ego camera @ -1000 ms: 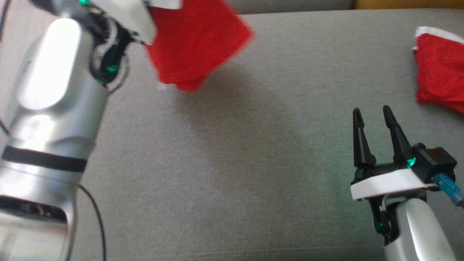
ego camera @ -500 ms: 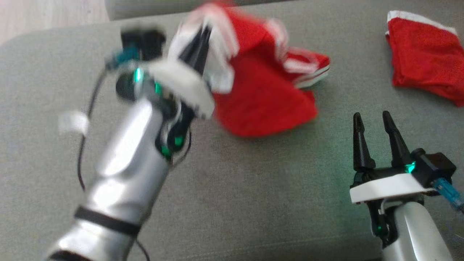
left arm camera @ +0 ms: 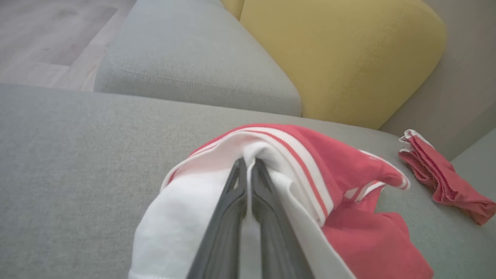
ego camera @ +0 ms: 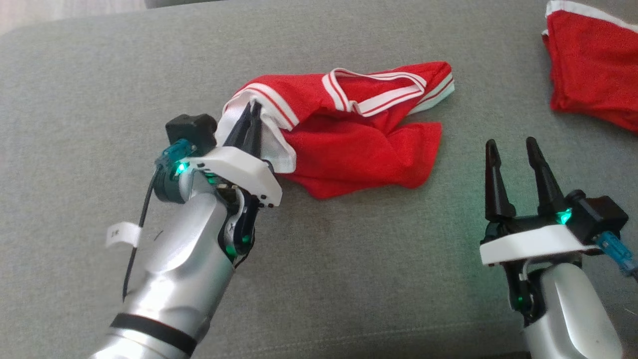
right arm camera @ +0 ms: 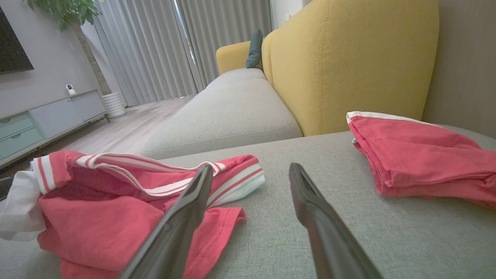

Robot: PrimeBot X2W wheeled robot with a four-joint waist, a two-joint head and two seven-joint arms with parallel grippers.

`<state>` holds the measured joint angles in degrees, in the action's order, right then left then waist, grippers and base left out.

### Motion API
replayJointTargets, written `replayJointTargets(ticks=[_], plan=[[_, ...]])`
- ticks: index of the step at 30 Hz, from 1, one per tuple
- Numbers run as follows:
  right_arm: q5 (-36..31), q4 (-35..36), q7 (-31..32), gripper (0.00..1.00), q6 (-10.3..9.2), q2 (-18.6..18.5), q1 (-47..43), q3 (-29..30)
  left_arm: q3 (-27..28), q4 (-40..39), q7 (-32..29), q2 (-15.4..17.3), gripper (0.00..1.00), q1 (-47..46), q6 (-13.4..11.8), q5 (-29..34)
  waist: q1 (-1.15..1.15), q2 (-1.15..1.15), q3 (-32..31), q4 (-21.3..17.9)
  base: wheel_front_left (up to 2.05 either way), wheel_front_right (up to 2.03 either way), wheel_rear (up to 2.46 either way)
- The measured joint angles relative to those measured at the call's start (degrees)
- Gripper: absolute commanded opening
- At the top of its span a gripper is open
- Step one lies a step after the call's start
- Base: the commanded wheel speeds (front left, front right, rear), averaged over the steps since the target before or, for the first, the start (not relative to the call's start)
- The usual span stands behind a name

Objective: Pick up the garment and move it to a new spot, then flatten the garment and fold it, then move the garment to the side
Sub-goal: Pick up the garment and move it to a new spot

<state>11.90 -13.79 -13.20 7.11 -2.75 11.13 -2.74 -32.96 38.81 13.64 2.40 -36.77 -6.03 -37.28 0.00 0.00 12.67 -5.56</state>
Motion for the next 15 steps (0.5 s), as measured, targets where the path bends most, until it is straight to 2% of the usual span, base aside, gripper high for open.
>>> replayJointTargets(ticks=[1,8,15], plan=[[-0.07,-0.08,0.0,1.0,0.0,0.0,-0.01,0.25,-0.05,-0.36,0.18,0.02,1.0,0.0,0.46,0.83,0.0,0.0,-0.2,0.26,0.0,0.0,0.0],[-2.01,-1.21,0.0,1.0,0.0,0.0,-0.05,1.74,0.9,-5.59,0.66,0.76,1.0,1.94,2.44,4.43,0.0,0.0,-2.59,2.33,0.0,0.0,0.0],[-2.92,-1.1,0.01,1.0,0.0,0.0,-0.81,2.49,2.54,-11.56,0.66,2.36,1.0,11.02,2.57,8.47,0.0,0.0,-5.82,4.17,0.0,0.0,0.0]])
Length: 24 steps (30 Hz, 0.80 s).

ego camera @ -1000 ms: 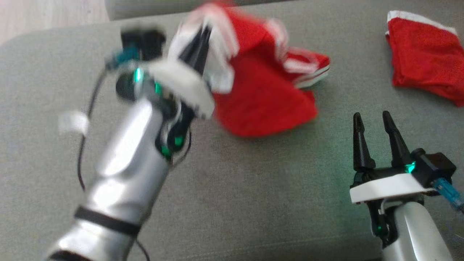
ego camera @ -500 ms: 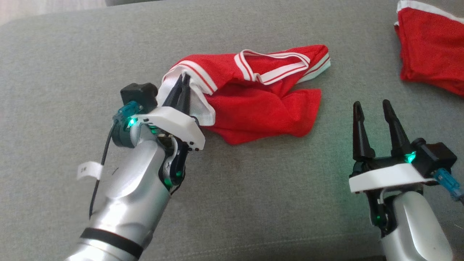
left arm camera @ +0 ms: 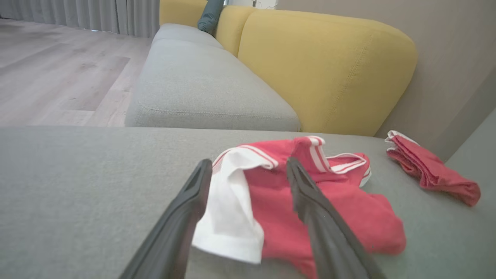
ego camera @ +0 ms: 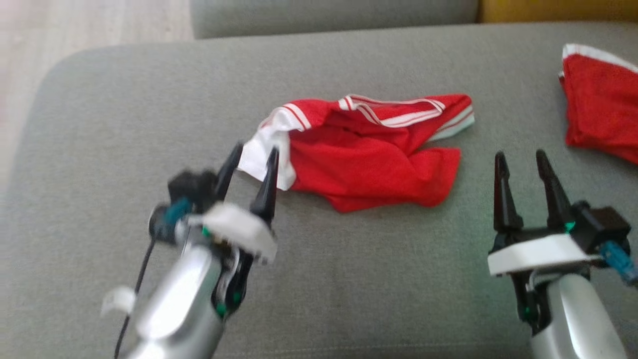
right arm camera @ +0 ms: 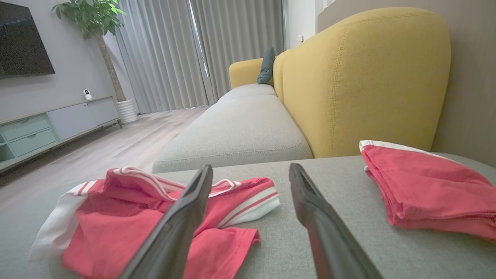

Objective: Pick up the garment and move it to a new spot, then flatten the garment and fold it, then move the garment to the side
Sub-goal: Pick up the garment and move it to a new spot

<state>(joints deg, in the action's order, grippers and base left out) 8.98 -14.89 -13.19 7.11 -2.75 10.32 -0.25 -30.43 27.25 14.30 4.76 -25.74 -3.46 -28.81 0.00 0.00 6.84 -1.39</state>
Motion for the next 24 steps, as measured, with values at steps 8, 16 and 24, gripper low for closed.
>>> replayJointTargets(ticks=[8,16,24], plan=[[-0.58,0.43,-0.6,1.0,0.0,0.01,-5.81,0.02,4.77,-7.64,0.0,0.86,1.0,13.33,-0.83,3.32,0.0,0.0,-3.82,2.89,0.0,0.0,0.0],[-0.27,1.64,-1.01,1.0,0.0,0.05,-10.16,-0.64,9.7,-14.96,0.0,0.46,1.0,22.79,-2.72,6.97,0.0,0.0,-5.79,3.78,0.0,0.0,0.0],[0.08,2.19,-1.02,1.0,0.0,0.07,-12.52,-1.36,12.87,-17.82,0.0,-0.47,1.0,28.2,-3.52,9.14,0.0,0.0,-7.02,3.67,0.0,0.0,0.0]])
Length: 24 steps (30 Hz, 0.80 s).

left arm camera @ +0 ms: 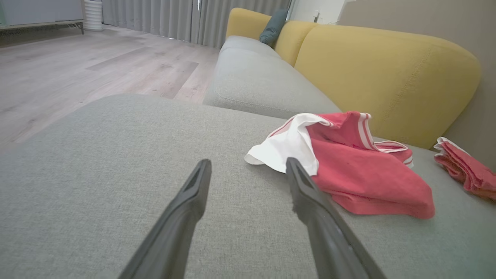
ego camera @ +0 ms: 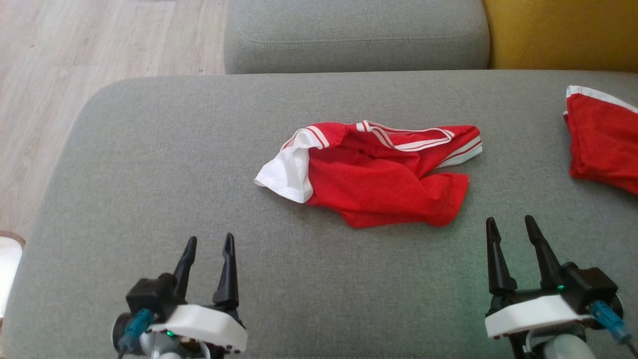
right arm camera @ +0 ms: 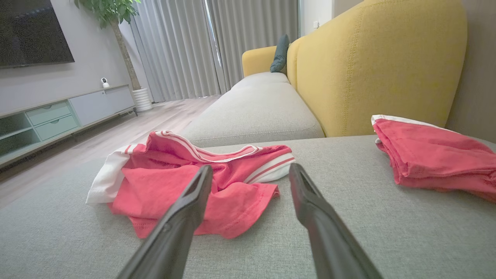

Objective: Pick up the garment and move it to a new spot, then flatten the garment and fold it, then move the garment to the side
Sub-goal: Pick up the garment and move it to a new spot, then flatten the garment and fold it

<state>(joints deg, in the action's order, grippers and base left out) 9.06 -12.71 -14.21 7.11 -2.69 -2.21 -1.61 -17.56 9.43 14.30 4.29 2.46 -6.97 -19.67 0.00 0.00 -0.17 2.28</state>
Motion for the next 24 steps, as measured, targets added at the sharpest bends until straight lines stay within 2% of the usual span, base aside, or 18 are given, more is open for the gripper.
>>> replayJointTargets(ticks=[13,24], plan=[[0.07,0.01,-0.01,1.0,0.0,0.01,0.02,-0.31,1.49,0.1,0.0,-0.9,1.0,0.52,1.46,2.45,0.0,0.0,-0.07,-0.11,0.0,0.0,0.0],[0.52,0.03,-0.01,1.0,0.0,0.01,0.02,-0.25,1.74,0.14,0.0,-1.0,1.0,0.56,1.51,2.98,0.0,0.0,0.2,-0.19,0.0,0.0,0.0]])
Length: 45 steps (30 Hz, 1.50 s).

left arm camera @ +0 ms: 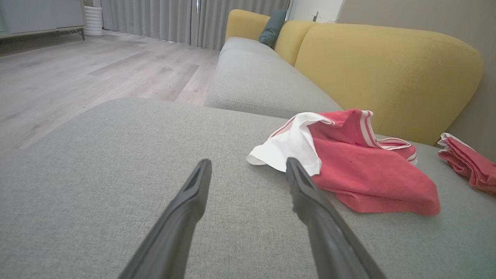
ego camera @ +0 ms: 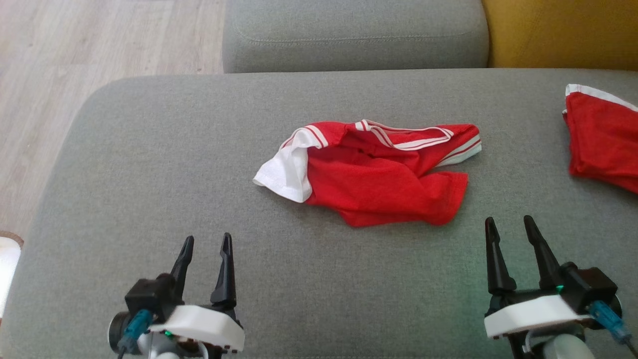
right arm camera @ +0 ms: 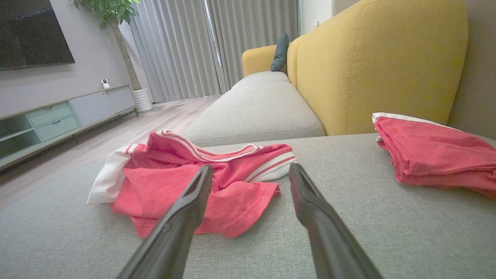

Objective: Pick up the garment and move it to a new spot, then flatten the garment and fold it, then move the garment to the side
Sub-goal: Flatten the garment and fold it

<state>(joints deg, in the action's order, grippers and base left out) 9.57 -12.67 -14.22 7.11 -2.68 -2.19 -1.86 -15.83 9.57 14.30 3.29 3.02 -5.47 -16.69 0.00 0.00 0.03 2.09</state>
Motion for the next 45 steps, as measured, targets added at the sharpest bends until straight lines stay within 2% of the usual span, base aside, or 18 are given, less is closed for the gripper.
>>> replayJointTargets(ticks=[7,12,21,28,36,45], plan=[[-0.01,0.35,0.0,1.0,0.0,0.0,0.06,0.0,0.04,0.0,0.0,-0.03,1.0,-0.03,0.04,0.32,0.0,0.0,0.93,-0.41,0.0,0.0,0.0],[-0.08,0.73,0.0,1.0,0.0,0.0,0.52,-0.16,-0.68,0.8,0.0,-0.07,1.0,-2.0,1.32,2.7,0.0,0.0,2.5,-1.06,0.0,0.0,0.0],[-0.58,1.51,-0.14,1.0,0.0,0.0,4.79,-1.54,-6.58,6.32,-1.72,-0.07,1.0,-15.89,4.94,7.42,0.0,0.0,7.38,-3.27,0.0,0.0,0.0],[-0.45,1.85,-0.15,1.0,0.0,0.0,8.26,-3.39,-10.09,12.72,-3.71,-0.02,1.0,-27.28,7.02,11.6,-0.01,0.0,11.94,-6.58,0.0,0.0,0.0],[0.22,1.99,-0.15,1.0,0.0,-0.01,10.34,-4.26,-11.65,22.03,-3.88,0.44,1.0,-37.11,6.8,15.59,-0.01,0.0,16.65,-10.48,0.0,0.0,0.0],[1.21,1.67,-0.15,1.0,0.0,-0.01,12.28,-5.37,-12.85,30.6,-2.53,0.19,1.0,-46.13,3.96,18.22,-0.01,0.0,19.34,-13.14,0.0,0.0,0.0]])
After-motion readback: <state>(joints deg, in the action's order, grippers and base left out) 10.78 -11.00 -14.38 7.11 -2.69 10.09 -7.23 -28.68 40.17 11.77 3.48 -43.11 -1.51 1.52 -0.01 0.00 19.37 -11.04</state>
